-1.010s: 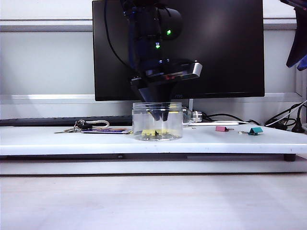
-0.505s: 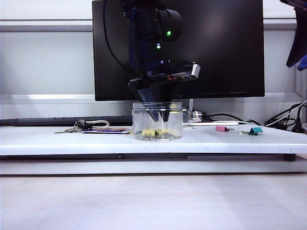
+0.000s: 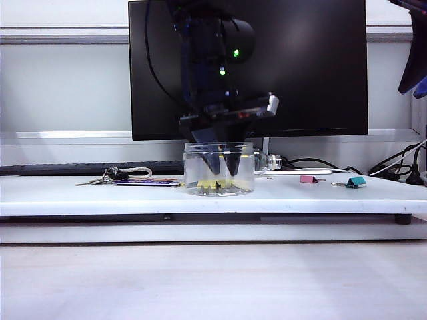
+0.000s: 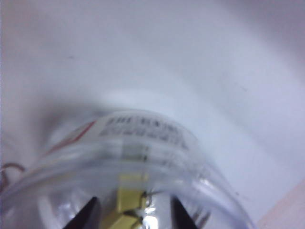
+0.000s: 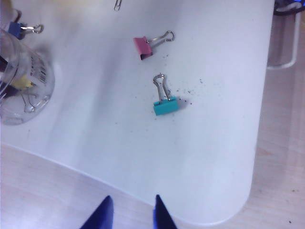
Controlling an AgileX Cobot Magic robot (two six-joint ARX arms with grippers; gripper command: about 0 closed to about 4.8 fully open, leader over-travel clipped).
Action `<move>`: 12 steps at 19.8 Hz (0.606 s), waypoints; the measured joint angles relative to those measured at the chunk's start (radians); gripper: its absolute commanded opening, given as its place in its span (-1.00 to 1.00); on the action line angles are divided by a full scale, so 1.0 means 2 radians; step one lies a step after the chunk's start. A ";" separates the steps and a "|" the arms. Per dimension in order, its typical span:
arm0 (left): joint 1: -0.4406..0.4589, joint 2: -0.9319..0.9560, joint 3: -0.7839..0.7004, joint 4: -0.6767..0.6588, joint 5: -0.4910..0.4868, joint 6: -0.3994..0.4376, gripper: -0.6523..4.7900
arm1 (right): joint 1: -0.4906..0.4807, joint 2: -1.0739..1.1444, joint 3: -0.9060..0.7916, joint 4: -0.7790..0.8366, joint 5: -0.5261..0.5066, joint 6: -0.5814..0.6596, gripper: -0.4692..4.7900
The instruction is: Take the clips out of the round transparent plastic box and place them on the table.
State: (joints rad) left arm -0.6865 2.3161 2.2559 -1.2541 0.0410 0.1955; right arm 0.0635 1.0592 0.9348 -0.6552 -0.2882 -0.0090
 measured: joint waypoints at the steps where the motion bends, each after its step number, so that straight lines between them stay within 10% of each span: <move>1: 0.000 0.002 -0.001 0.000 0.000 0.001 -0.05 | 0.000 0.000 0.000 0.000 0.000 0.000 -0.38; 12: 0.002 0.013 0.000 0.002 -0.019 0.016 -0.09 | 0.000 0.000 0.000 0.000 0.000 0.000 -0.38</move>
State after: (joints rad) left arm -0.6823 2.3417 2.2551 -1.2495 0.0032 0.2279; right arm 0.0635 1.0592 0.9348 -0.6559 -0.2882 -0.0090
